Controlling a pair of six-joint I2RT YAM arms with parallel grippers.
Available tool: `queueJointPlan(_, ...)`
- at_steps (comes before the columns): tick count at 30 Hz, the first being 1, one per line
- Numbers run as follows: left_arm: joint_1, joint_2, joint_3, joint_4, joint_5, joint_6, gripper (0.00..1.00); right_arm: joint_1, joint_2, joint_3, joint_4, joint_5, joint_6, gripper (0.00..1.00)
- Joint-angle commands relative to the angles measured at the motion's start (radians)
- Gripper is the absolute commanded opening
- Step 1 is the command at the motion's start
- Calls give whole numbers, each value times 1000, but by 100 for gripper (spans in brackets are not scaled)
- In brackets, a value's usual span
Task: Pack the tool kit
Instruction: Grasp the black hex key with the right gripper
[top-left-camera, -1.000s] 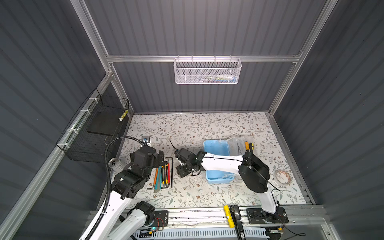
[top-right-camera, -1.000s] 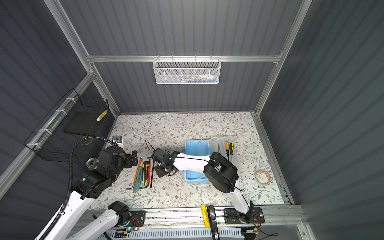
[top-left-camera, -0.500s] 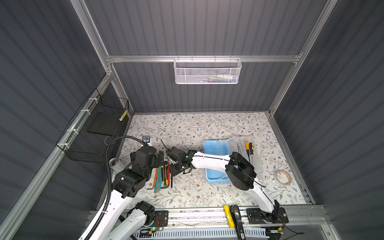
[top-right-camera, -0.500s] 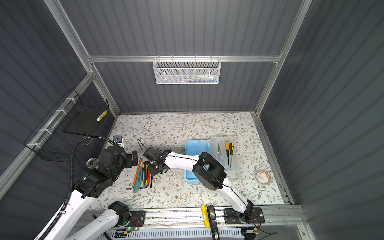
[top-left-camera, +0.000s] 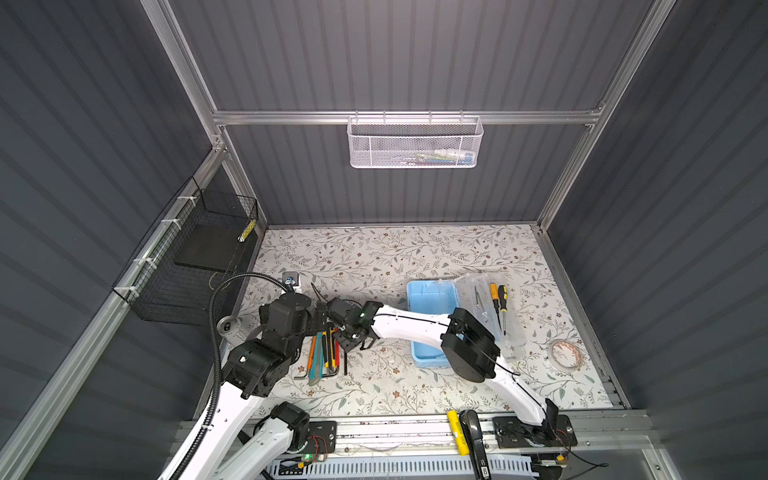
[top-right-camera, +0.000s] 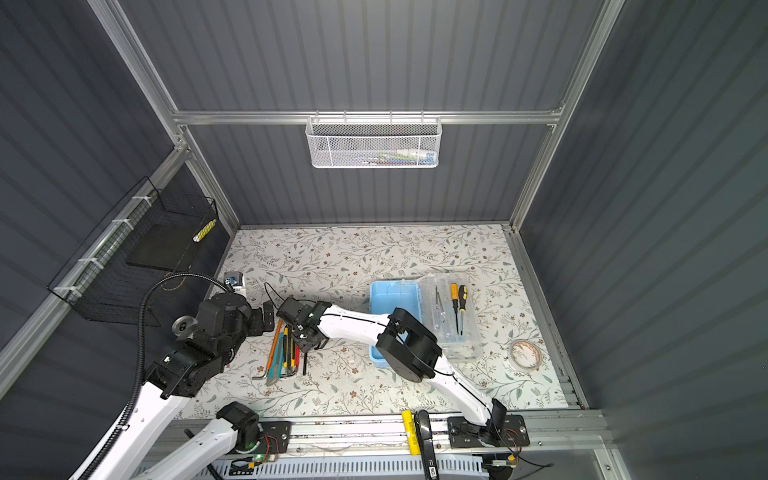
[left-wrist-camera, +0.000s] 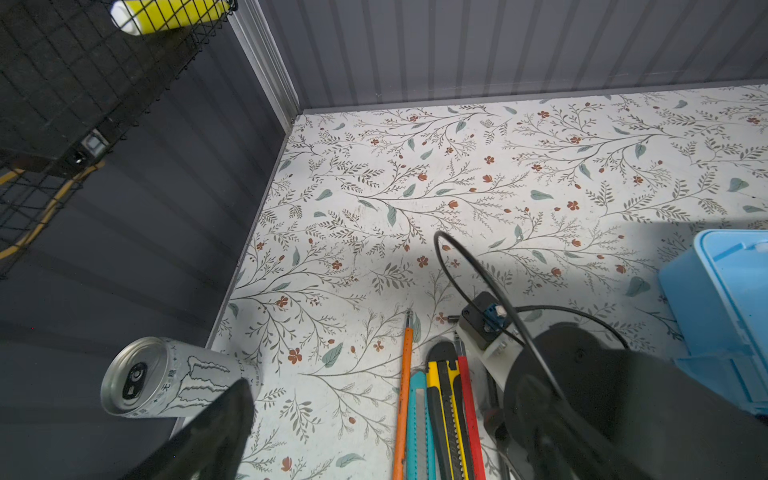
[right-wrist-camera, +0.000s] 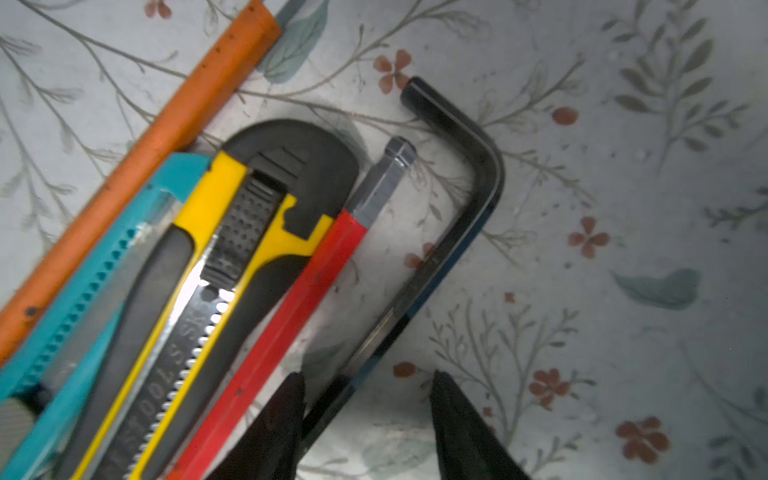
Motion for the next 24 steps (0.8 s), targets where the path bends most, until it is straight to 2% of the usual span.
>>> queueJointPlan(1, 7, -12, 9, -12, -7, 9, 99, -3, -7, -52, -111, 69, -42, 49)
queueJointPlan(9, 7, -7, 9, -14, -9, 9, 99, -37, -103, -143, -109, 69, -65, 39)
queueJointPlan(18, 7, -7, 9, -14, -10, 9, 99, -44, -61, -108, -91, -26, -53, 36)
queueJointPlan(24, 7, -19, 7, -12, -13, 8, 99, -44, 2, -48, -164, 28, -7, 28)
